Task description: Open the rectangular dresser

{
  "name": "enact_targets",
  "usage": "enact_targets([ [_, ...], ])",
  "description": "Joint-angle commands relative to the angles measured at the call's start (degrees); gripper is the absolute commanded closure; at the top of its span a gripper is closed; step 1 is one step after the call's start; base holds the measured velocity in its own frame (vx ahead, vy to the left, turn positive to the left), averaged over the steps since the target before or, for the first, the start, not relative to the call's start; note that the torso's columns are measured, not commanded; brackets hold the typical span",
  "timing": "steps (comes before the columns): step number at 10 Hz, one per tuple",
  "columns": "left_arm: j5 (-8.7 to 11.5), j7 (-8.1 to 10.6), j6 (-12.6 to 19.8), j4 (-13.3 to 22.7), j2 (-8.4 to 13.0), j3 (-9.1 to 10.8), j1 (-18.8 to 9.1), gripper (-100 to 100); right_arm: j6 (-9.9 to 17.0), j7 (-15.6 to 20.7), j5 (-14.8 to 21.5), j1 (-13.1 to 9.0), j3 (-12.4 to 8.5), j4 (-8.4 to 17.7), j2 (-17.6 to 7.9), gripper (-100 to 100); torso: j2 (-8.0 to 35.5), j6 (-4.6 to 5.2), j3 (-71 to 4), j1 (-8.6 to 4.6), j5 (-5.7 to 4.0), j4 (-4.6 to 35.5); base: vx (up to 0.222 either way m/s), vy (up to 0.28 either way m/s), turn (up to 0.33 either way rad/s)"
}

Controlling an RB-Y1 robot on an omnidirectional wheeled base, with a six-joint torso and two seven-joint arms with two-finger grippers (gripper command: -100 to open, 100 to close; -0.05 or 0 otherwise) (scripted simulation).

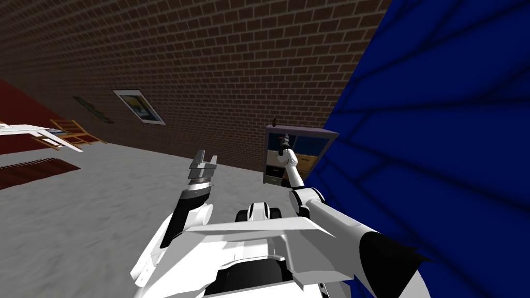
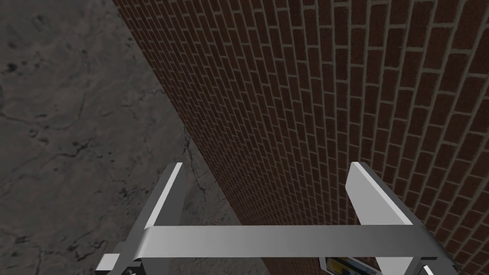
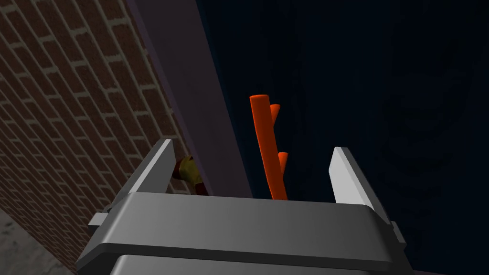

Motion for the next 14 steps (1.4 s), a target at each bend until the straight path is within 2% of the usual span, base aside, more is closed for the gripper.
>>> enact_targets([
  [1, 0.0, 0.0, 0.0, 0.0, 0.0, 0.0, 0.0, 0, 0.34, 0.4, -0.06, -0.28, 0.14, -0.16, 0.29, 100, 0.13, -0.02, 0.09, 0.17, 0.06, 0.05, -0.091, 0.009, 0.007],
  [6, 0.0, 0.0, 0.01, 0.0, -0.01, -0.01, -0.04, 0, 1.05, 1.21, -0.25, -0.8, 0.46, -0.55, 0.85, 100, 0.1, -0.02, 0.07, 0.11, 0.05, 0.05, -0.183, 0.037, -0.005],
  [7, 0.0, 0.0, 0.0, 0.0, -0.01, -0.01, -0.02, 0, 0.12, 1.96, 0.0, -0.28, 1.36, -0.09, 0.41, -100, -0.32, -0.02, -0.17, 0.05, 0.03, -0.06, 0.058, -0.109, 0.063],
  [8, 0.0, 0.0, 0.0, 0.0, 0.01, 0.01, 0.0, 0, -0.12, 2.12, 0.07, -0.16, 1.58, 0.04, 0.3, -100, -0.72, -0.02, -0.43, -0.29, -0.06, -0.19, 0.118, -0.157, 0.071],
  [11, 0.0, 0.0, 0.0, 0.0, 0.02, 0.02, 0.02, 0, -2.08, 3.4, 0.66, 0.86, 3.33, 1.03, -0.58, -100, -0.13, -0.03, -0.07, 0.08, 0.04, -0.02, 0.167, -0.19, 0.065],
  [12, 0.0, 0.0, 0.0, 0.0, 0.02, 0.02, 0.02, 0, -1.35, 3.33, 0.15, 0.82, 3.12, 0.4, -0.43, -100, 0.11, -0.03, 0.08, 0.06, 0.04, 0.05, 0.074, -0.113, 0.023],
  [13, 0.0, 0.0, 0.0, 0.0, 0.01, 0.01, 0.01, 0, -0.09, 4.15, -0.64, -0.81, 3.24, 1.11, -0.51, -100, 0.44, -0.03, 0.27, 0.47, 0.13, 0.14, 0.086, -0.086, 0.051],
  [14, 0.0, 0.0, 0.0, 0.0, 0.0, 0.0, 0.0, 0, -0.65, 4.04, -0.9, 0.16, 3.43, 0.41, -0.77, -100, 0.33, -0.06, 0.24, 0.47, 0.18, 0.15, 0.053, -0.053, 0.021],
])
